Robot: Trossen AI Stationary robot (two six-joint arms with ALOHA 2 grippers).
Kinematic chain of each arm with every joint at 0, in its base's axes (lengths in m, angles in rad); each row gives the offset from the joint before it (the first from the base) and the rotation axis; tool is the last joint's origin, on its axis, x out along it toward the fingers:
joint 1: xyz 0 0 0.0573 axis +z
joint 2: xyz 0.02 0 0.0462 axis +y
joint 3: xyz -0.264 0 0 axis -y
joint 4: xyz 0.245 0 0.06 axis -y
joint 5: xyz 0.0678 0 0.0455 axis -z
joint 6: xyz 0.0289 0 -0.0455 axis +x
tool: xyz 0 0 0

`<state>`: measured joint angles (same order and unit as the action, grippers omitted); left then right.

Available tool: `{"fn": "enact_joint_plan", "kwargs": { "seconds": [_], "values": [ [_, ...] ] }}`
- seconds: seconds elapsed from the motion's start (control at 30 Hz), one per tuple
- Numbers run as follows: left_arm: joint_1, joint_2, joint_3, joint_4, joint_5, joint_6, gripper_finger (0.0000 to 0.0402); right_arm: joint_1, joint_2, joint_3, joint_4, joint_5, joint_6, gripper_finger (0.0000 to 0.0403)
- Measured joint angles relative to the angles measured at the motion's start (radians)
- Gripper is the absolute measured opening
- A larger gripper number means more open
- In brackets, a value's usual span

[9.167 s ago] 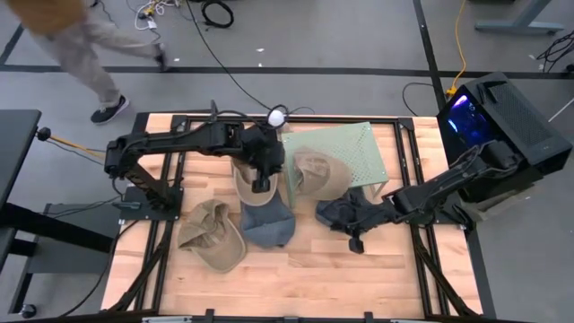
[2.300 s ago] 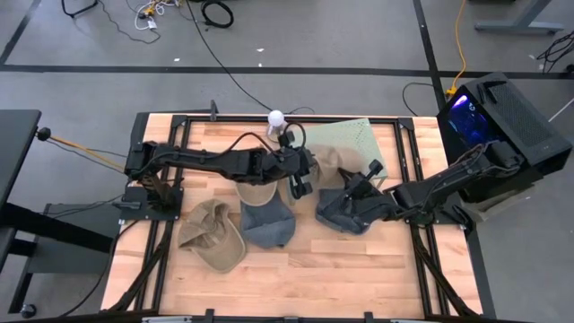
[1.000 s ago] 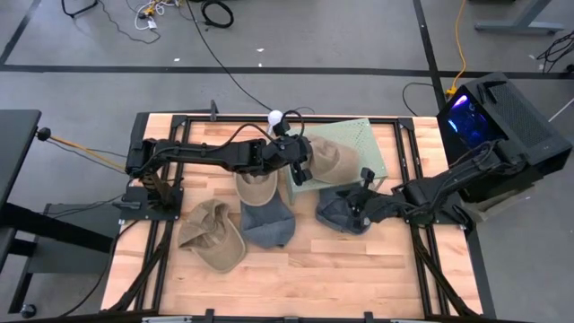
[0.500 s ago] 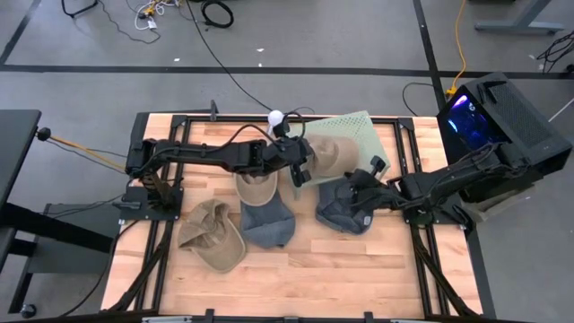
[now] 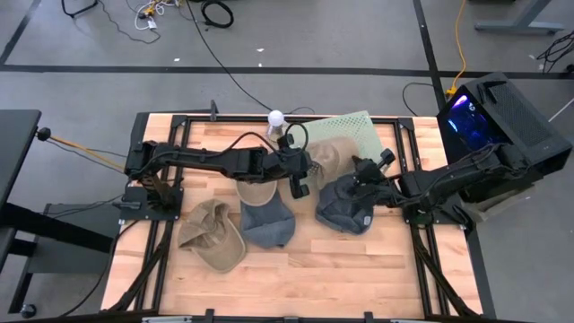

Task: Stack caps on shelf
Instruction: Put the bottom right brown cap on the shelf

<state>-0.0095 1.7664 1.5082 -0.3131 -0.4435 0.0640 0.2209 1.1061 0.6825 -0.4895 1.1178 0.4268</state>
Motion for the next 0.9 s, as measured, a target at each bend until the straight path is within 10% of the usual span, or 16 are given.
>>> {"fn": "enact_joint_plan", "kwargs": {
  "seconds": [0.23,0.47,0.9],
  "values": [
    [-0.026,0.0,0.0,0.0,-0.107,0.046,0.003,-0.023,-0.009,0.0,0.047,-0.033,-0.026,0.0002],
    [-0.009,0.0,0.0,0.004,-0.162,0.052,0.0052,0.1,-0.023,0.0,0.455,-0.138,-0.308,0.0002],
    [-0.004,0.0,0.0,0.018,-0.135,0.048,0.0042,0.124,0.221,0.008,0.892,-0.365,-0.556,0.0002]
  ]
}}
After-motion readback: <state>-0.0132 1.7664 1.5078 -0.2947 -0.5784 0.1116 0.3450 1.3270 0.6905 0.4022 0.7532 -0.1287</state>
